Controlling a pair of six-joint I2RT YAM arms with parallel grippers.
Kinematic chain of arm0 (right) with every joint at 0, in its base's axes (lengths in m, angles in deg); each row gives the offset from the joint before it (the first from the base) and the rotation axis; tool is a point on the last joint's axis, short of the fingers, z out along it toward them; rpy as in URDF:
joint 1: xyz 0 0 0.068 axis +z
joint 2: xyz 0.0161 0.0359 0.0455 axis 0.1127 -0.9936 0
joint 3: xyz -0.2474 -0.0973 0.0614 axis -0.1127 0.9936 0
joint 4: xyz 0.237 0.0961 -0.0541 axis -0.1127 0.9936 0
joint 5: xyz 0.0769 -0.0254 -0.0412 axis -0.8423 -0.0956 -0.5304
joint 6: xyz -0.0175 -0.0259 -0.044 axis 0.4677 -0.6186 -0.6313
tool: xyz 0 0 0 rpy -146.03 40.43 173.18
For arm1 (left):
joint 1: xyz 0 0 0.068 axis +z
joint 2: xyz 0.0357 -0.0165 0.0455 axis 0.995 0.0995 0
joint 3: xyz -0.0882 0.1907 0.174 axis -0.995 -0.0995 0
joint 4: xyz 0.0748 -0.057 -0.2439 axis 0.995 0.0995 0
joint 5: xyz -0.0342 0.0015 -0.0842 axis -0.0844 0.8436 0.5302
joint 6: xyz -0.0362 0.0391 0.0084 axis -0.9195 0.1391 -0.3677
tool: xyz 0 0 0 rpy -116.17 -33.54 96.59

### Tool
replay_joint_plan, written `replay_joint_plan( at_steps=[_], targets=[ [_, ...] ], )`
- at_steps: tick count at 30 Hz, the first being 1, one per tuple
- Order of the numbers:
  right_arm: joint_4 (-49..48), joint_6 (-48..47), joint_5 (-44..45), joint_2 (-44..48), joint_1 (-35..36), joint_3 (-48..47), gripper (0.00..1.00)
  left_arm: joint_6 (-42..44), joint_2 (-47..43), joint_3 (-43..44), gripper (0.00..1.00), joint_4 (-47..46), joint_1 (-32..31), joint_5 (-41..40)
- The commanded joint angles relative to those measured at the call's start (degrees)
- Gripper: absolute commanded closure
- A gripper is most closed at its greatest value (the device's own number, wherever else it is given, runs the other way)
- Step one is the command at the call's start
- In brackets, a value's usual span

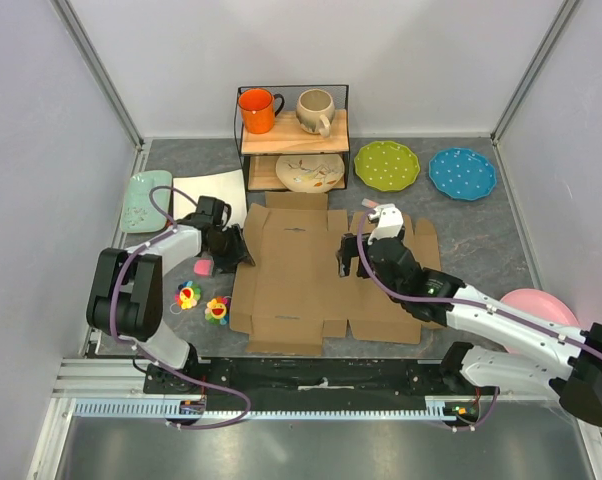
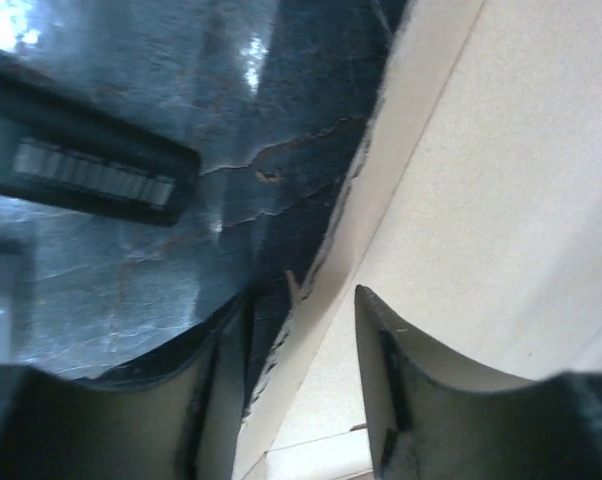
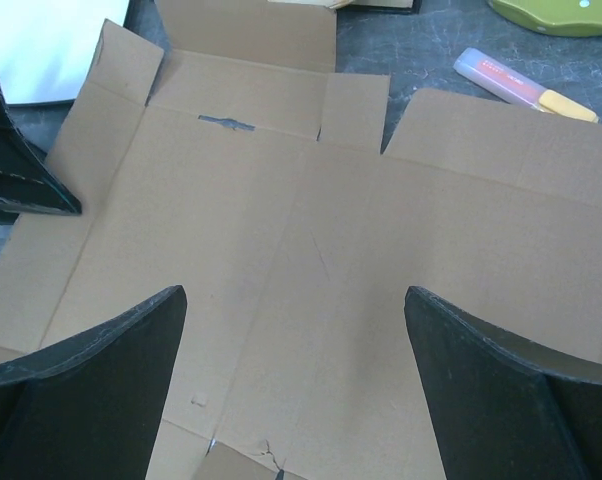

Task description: Fold the paper box

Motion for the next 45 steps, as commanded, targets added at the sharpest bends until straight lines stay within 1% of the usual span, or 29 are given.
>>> replay_joint_plan(
  at_steps=[1, 2, 4, 5, 7, 8, 11, 13, 14, 16, 18, 19, 20, 22, 23, 25, 26, 30, 33, 35, 36, 37, 39, 40, 43, 44, 45],
  targets=[
    [-0.6, 1.08, -0.14, 2.89, -0.24, 0.41, 0.02, 4.43, 2.01, 1.96, 0.54, -2.67, -1.29, 5.85],
    [-0.25, 1.07, -0.06, 3.25, -0.24, 0.32, 0.02, 4.61, 1.83, 1.88, 0.67, -2.67, -1.64, 5.94],
    [0.88, 0.81, 0.03, 4.48, -0.24, -0.03, 0.02, 4.78, 0.96, 1.79, 0.82, -2.67, -2.08, 5.86],
    [1.33, 0.64, 0.12, 4.83, -0.24, -0.81, 0.02, 4.79, 0.08, 1.87, 0.94, -2.4, -2.52, 5.51],
    [3.34, 0.46, 0.12, 5.88, -0.24, -2.13, 0.02, 5.22, -3.25, 2.49, 0.98, -2.23, -3.05, 4.71],
    [4.05, 0.46, -0.05, 6.32, -0.24, -3.62, 0.02, 5.49, -4.4, 2.93, 0.98, -1.79, -3.58, 4.71],
    [7.3, 0.02, -0.23, 7.82, -0.15, -7.22, 0.02, 6.89, -9.84, 5.65, 0.98, -2.14, -4.8, 8.04],
    [9.94, -0.59, -0.06, 9.31, -0.24, -9.25, 0.02, 7.42, -14.31, 7.84, 0.98, -2.84, -5.51, 11.73],
    [10.82, -1.03, 0.29, 9.93, -0.24, -11.35, 0.02, 7.42, -15.91, 8.46, 0.98, -3.36, -5.95, 14.88],
    [13.36, -2.61, 1.26, 11.76, -0.15, -13.81, 0.02, 7.6, -19.76, 11.0, 0.98, -4.25, -6.39, 17.36],
    [16.08, -3.49, 2.05, 12.92, -0.24, -17.94, 0.02, 7.77, -21.36, 13.29, 0.98, -3.99, -7.01, 21.83],
    [17.05, -4.02, 2.05, 13.7, -0.15, -19.44, 0.02, 8.12, -21.89, 15.91, 0.98, -3.11, -7.01, 23.77],
    [18.02, -4.54, 1.97, 14.06, -0.24, -22.32, 0.02, 8.47, -22.33, 17.33, 0.98, -2.32, -7.27, 27.09],
    [20.83, -4.81, 1.36, 14.67, -0.24, -24.98, 0.02, 9.52, -22.34, 21.27, 0.98, 0.48, -7.62, 30.19],
    [21.71, -5.34, 1.0, 14.85, -0.24, -27.25, 0.02, 9.88, -22.42, 22.26, 0.98, 1.11, -7.88, 33.86],
    [23.83, -5.69, 0.74, 15.12, -0.24, -29.03, 0.02, 9.8, -22.78, 24.71, 0.98, 1.9, -8.06, 37.22],
    [24.44, -5.87, 0.82, 15.2, -0.24, -30.25, 0.02, 9.45, -23.12, 25.16, 0.98, 1.9, -8.15, 40.45],
    [27.43, -6.48, -0.4, 15.73, -0.24, -32.89, 0.02, 7.95, -24.7, 28.58, 0.98, 1.9, -8.24, 46.98],
    [29.1, -7.27, -3.65, 16.08, -0.24, -36.41, 0.02, 5.59, -25.59, 31.04, 0.98, 0.86, -8.24, 47.17],
    [29.8, -7.98, -6.1, 16.26, -0.24, -39.47, 0.02, 0.94, -26.64, 31.67, 0.98, -1.95, -8.24, 48.74],
    [30.59, -8.24, -6.64, 16.26, -0.24, -40.54, 0.02, -0.91, -26.82, 32.28, 0.98, -5.01, -8.24, 49.36],
    [30.86, -8.42, -7.43, 16.35, -0.15, -41.59, 0.02, -4.67, -27.34, 32.46, 0.98, -6.6, -8.33, 50.06],
    [31.65, -8.59, -9.36, 16.52, -0.24, -44.32, 0.02, -8.29, -27.87, 32.46, 0.98, -11.16, -8.59, 51.29],
    [31.92, -8.59, -9.98, 16.7, -0.24, -45.02, 0.01, -11.27, -28.05, 32.29, 0.98, -12.67, -8.68, 51.64],
    [32.44, -9.03, -12.09, 16.88, -0.24, -46.7, 0.02, -14.9, -27.96, 30.36, 0.98, -16.62, -8.85, 52.53],
    [32.62, -9.21, -12.62, 16.88, -0.24, -46.7, 0.02, -15.69, -27.79, 29.31, 0.98, -17.68, -8.85, 52.35],
    [32.97, -9.3, -13.23, 16.88, -0.24, -46.61, 0.02, -18.83, -27.53, 26.16, 0.98, -20.13, -9.03, 52.35]
  ],
)
